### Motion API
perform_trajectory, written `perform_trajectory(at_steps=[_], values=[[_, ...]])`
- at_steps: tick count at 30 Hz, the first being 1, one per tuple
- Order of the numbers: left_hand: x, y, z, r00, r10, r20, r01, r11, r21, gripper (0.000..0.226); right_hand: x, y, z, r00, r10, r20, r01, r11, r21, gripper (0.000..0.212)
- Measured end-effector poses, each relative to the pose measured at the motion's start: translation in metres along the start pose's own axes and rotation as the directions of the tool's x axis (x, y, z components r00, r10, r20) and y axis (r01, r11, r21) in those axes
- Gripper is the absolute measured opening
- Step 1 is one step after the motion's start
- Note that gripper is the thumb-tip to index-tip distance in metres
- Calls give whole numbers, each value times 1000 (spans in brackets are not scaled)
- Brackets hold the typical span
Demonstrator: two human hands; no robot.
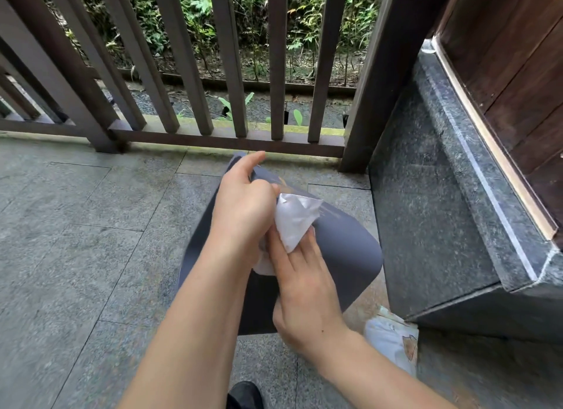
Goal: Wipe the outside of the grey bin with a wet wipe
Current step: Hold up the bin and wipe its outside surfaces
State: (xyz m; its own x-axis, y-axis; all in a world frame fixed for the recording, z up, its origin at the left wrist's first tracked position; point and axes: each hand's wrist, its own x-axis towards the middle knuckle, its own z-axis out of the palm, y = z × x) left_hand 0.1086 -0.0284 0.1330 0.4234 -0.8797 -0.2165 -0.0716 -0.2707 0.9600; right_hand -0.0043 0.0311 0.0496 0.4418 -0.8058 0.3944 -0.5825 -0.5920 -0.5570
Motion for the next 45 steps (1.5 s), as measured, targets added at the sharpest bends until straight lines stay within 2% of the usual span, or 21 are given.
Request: perform_trajectory(at_steps=[3,6,10,12,14,16,18,20,24,25,27,29,32,35,38,40,42,45], values=[[1,6,0,997,-20,75,21,1000,-23,63,3,-3,-5,999,-6,-50,8,999,36,87],[-2,6,9,994,-9,106,7,1000,15,60,8,-7,-12,992,79,-101,-67,990,123,82],[-7,1,23,988,-2,152,-11,996,86,57,15,-2,-23,980,178,-90,-162,973,163,77],[-9,0,28,986,-20,167,2,994,110,63,15,-1,-24,972,222,-77,-207,964,165,80],[-8,-2,32,978,-84,191,68,994,87,83,12,-2,-22,968,245,-61,-232,957,173,80],[-5,-4,31,960,-181,215,189,982,-18,91,8,-3,-20,964,264,-23,-258,955,145,82],[-1,-6,28,909,-305,284,349,930,-117,97,3,-3,-19,964,267,-4,-266,960,85,86],[2,-8,20,863,-377,336,441,887,-138,102,-1,-6,-17,975,221,-15,-220,975,39,86],[5,-9,4,855,-411,315,488,843,-224,82,-3,-11,-14,996,29,-78,-29,1000,7,82],[3,-8,2,868,-407,283,477,842,-252,72,-3,-11,-14,996,-8,-84,8,1000,1,81],[1,-10,2,931,-342,128,365,886,-286,52,-1,-10,-15,995,-64,-76,65,998,10,78],[-2,-10,5,963,-270,6,260,921,-291,66,2,-6,-18,994,-82,-79,86,995,52,72],[-5,-5,17,991,-126,-50,114,973,-202,77,5,3,-25,992,-28,-124,43,992,116,66],[-8,-1,26,997,13,-70,-21,993,-116,78,5,17,-33,989,84,-123,-69,990,122,61],[-11,-3,26,989,129,-76,-136,985,-103,76,8,45,-44,964,237,-117,-223,967,119,52],[-10,-2,19,972,213,-97,-223,970,-96,74,14,68,-51,916,368,-162,-346,927,148,48],[-9,0,10,958,268,-101,-277,956,-92,70,21,86,-58,832,505,-229,-453,857,245,46],[-12,2,3,933,355,-63,-358,933,-38,55,28,104,-65,755,592,-283,-520,803,292,45]])
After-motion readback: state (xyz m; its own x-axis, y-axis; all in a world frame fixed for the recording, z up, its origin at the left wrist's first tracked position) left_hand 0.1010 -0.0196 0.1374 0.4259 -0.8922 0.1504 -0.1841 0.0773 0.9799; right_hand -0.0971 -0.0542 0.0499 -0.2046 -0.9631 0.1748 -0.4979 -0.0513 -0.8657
